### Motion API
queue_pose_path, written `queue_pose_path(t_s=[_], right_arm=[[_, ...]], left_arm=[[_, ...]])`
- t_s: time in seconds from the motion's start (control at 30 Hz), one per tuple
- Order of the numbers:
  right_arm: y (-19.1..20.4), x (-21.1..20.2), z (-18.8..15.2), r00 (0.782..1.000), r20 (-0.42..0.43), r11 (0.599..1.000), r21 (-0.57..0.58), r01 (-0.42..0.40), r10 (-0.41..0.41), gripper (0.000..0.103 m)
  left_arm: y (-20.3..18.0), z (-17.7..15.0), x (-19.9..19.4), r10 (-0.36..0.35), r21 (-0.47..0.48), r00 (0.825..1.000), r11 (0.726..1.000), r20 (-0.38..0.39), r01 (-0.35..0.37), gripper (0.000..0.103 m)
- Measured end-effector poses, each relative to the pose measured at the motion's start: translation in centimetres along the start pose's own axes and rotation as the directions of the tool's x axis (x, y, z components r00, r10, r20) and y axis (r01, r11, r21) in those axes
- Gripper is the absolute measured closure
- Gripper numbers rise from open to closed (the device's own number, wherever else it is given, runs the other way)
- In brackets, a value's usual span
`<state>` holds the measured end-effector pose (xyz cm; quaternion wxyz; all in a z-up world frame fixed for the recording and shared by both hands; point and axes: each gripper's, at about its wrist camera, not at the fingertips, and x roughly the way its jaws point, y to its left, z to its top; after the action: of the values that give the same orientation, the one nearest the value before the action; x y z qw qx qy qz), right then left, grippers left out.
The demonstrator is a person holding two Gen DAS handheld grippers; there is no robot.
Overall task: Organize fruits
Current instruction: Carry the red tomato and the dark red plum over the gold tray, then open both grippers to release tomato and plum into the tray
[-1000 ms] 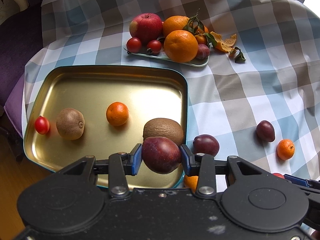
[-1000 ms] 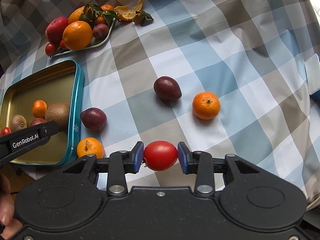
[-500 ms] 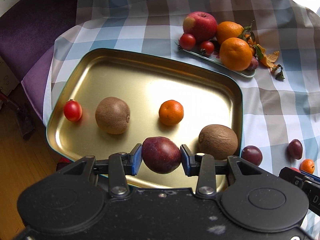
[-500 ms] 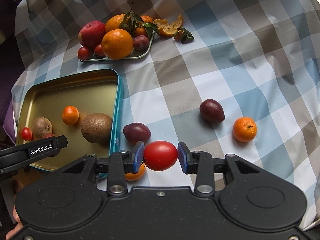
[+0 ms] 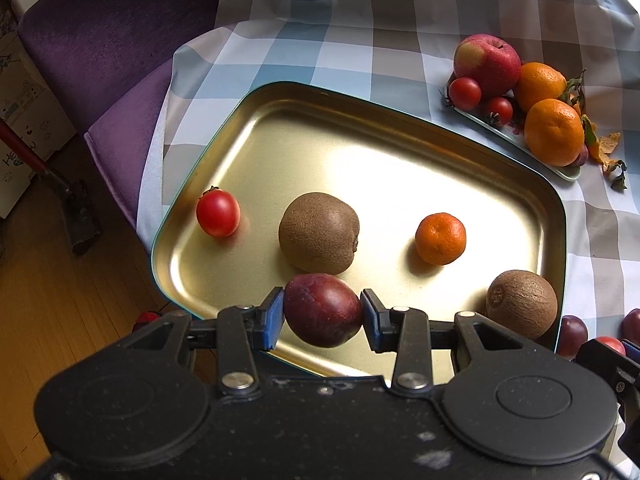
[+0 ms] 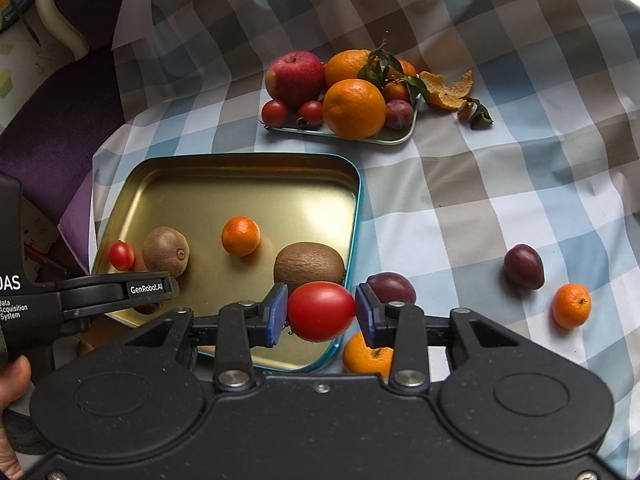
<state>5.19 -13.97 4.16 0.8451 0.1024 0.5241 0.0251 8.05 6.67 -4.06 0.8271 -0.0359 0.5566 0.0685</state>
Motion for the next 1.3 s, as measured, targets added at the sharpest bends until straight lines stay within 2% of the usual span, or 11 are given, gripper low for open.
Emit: queue_pose_path(t_s=[0.33, 0.5, 0.77, 1.07, 1.3], right_arm=[[1.9, 0.5, -0.2, 0.999, 0.01, 0.998, -0.047, -0.034, 0.034, 0.056], [2.3, 0.3, -0.4, 0.998, 0.028, 0.997, -0.059, -0.05, 0.052, 0.056], [1.9, 0.4, -0.2, 0.999, 0.017, 0.998, -0.043, -0.035, 0.036, 0.056], [1.0, 1.4, -0.2, 0.998, -0.064, 1.0, -0.002, 0.013, -0.013, 0.056], [0.3, 1.6, 0.0, 0.994, -0.094, 0.998, 0.018, 0.061, -0.059, 0.056]], left_arm=[[0.5, 0.1, 0.7, 0.009, -0.003, 1.0, 1.0, -0.018, -0.009, 0.063], [0.2, 0.3, 0.2, 0.0, 0.01, 1.0, 1.0, 0.018, 0.0, 0.062], [0.2, 0.5, 0.4, -0.011, 0.006, 1.0, 1.0, -0.007, 0.011, 0.061], [0.2, 0.5, 1.1, -0.01, 0.01, 0.998, 1.0, -0.064, 0.01, 0.061], [0.0, 0.3, 1.1, -0.016, 0.022, 0.997, 1.0, -0.078, 0.017, 0.061]])
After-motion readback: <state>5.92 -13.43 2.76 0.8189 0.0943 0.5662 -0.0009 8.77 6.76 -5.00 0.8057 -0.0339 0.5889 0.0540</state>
